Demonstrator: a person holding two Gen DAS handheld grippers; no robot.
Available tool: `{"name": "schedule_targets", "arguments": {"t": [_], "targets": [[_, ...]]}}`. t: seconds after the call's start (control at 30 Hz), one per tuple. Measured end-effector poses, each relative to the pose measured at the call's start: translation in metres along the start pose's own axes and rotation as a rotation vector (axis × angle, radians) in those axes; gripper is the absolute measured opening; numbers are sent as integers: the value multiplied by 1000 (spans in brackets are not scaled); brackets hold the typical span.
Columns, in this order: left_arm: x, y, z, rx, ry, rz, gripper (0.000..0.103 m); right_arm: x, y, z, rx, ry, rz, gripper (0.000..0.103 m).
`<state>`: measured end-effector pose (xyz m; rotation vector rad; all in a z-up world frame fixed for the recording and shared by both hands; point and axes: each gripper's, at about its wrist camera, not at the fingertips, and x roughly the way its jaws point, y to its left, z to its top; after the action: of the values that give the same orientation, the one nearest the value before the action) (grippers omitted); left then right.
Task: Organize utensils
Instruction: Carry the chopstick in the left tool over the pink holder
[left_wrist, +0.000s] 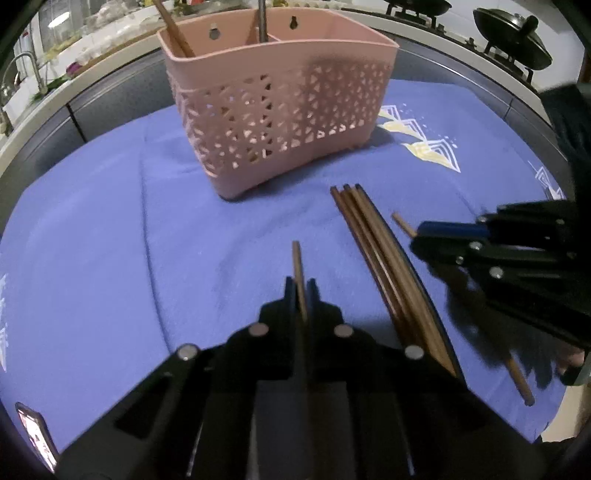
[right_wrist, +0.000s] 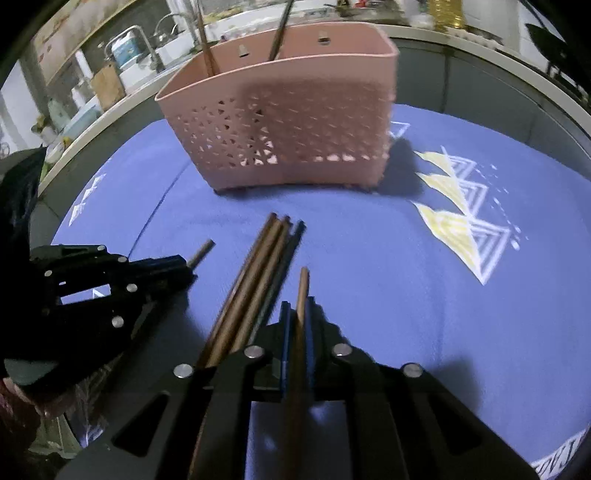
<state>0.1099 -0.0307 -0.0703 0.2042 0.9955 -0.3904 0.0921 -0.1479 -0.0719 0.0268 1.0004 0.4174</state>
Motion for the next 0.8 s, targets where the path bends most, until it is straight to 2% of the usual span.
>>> {"name": "schedule_targets", "arguments": {"t": [0.03, 0.1, 0.33, 0.47, 0.6, 0.73, 0.8], "targets": [[-1, 2, 0, -6, 5, -7, 4, -1, -1, 2, 17, 10, 29, 5], [-15, 7, 1, -23, -25, -28, 4, -14, 0, 4, 21, -34, 45, 5], [-126, 24, 6, -71, -286, -119, 4, -120, 13, -1, -6, -368, 96, 5], [-162, 22, -1, -65, -376, -127, 4, -155, 23, -10, -24, -487, 82, 5], [-174, 18, -7, -62, -398, -119, 4, -172, 33, -21, -42, -547, 56, 5], [-174, 17, -13, -59, -386, -112, 4, -173, 36, -19, -64, -547, 39, 5], [-176, 19, -8, -64, -379, -122, 4, -173, 35, -14, -57, -533, 61, 5]]}}
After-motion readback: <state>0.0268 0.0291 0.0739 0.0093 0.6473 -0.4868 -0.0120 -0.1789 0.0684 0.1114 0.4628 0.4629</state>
